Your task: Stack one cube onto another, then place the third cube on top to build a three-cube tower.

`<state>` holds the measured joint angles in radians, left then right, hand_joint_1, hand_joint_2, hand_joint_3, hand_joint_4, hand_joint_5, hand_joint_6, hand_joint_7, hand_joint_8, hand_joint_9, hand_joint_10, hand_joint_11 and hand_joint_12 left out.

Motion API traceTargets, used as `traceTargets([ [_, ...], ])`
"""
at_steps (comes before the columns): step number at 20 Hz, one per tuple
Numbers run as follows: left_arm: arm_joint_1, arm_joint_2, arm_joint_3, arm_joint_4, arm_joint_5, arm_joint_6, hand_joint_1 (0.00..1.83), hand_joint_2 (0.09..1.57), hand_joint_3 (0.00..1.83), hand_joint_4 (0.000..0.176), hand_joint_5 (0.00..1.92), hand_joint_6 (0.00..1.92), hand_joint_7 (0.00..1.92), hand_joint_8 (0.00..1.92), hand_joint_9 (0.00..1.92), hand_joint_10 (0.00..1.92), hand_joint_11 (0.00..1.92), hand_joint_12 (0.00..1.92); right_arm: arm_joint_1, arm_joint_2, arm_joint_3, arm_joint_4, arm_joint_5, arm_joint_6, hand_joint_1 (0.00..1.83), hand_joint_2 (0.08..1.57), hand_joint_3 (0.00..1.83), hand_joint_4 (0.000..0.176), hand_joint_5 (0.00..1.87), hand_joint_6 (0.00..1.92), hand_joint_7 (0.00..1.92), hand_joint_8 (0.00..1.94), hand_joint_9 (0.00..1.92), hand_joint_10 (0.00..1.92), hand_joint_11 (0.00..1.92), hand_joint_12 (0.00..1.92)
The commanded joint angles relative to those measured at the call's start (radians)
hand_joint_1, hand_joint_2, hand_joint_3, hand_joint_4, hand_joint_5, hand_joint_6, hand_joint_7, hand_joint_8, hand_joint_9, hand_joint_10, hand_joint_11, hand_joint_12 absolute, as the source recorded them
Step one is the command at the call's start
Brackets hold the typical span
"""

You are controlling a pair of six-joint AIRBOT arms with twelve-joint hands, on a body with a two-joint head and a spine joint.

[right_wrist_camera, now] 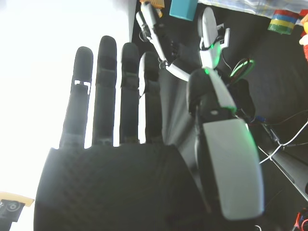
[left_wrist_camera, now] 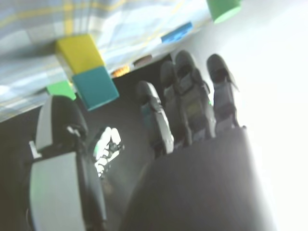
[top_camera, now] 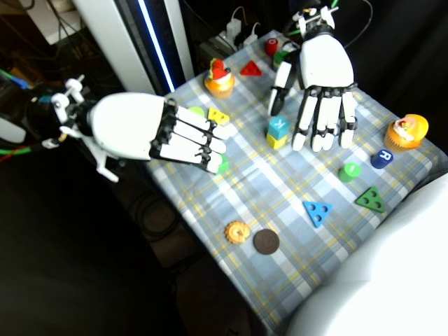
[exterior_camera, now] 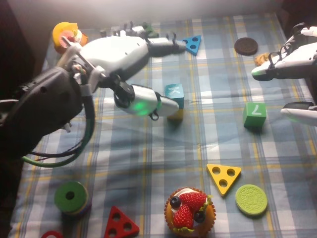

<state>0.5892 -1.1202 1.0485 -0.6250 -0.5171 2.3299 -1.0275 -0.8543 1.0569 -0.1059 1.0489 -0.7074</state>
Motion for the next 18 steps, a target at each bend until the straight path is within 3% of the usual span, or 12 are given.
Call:
traceTargets([
  [1, -0.001, 0.03, -0.015, 0.054, -0.155, -0.052, 0.69, 0.91, 0.0, 0.176, 0.08, 0.0, 0.16, 0.0, 0.16, 0.0, 0.03, 0.02, 0.007, -0.004, 0.005, 0.024, 0.11, 0.006, 0.72, 1.22, 0.0, 0.0, 0.54, 0.0, 0.66, 0.0, 0.62, 0.0, 0.14, 0.95],
  [3, 0.015, 0.077, -0.063, 0.097, -0.213, -0.102, 0.62, 0.85, 0.0, 0.176, 0.01, 0.0, 0.08, 0.0, 0.11, 0.0, 0.01, 0.0, 0.007, -0.01, 0.01, 0.025, 0.095, 0.005, 0.77, 1.12, 0.0, 0.0, 0.5, 0.0, 0.61, 0.0, 0.58, 0.0, 0.09, 1.01],
  [6, 0.105, 0.215, -0.202, 0.169, -0.369, -0.169, 0.6, 0.79, 0.0, 0.176, 0.0, 0.0, 0.0, 0.0, 0.01, 0.0, 0.0, 0.0, 0.031, -0.045, 0.038, 0.028, 0.025, 0.005, 0.85, 1.01, 0.0, 0.0, 0.45, 0.0, 0.53, 0.0, 0.53, 0.0, 0.02, 1.17],
  [8, 0.246, 0.336, -0.307, 0.196, -0.547, -0.311, 0.54, 0.78, 0.0, 0.176, 0.0, 0.0, 0.0, 0.0, 0.0, 0.0, 0.0, 0.0, 0.073, -0.115, 0.09, 0.027, -0.077, 0.0, 0.87, 0.95, 0.0, 0.0, 0.46, 0.0, 0.47, 0.0, 0.47, 0.0, 0.0, 1.17],
  [12, 0.33, 0.386, -0.367, 0.188, -0.656, -0.322, 0.56, 0.78, 0.0, 0.176, 0.0, 0.0, 0.0, 0.0, 0.0, 0.0, 0.02, 0.01, 0.107, -0.159, 0.125, 0.035, -0.165, -0.029, 0.81, 0.92, 0.0, 0.0, 0.55, 0.01, 0.52, 0.0, 0.5, 0.0, 0.0, 1.17],
  [18, 0.342, 0.376, -0.377, 0.18, -0.699, -0.327, 0.61, 0.81, 0.0, 0.176, 0.0, 0.0, 0.0, 0.0, 0.0, 0.0, 0.0, 0.0, 0.132, -0.181, 0.158, 0.072, -0.222, -0.065, 0.81, 0.95, 0.0, 0.0, 0.63, 0.01, 0.54, 0.01, 0.48, 0.01, 0.0, 1.17],
])
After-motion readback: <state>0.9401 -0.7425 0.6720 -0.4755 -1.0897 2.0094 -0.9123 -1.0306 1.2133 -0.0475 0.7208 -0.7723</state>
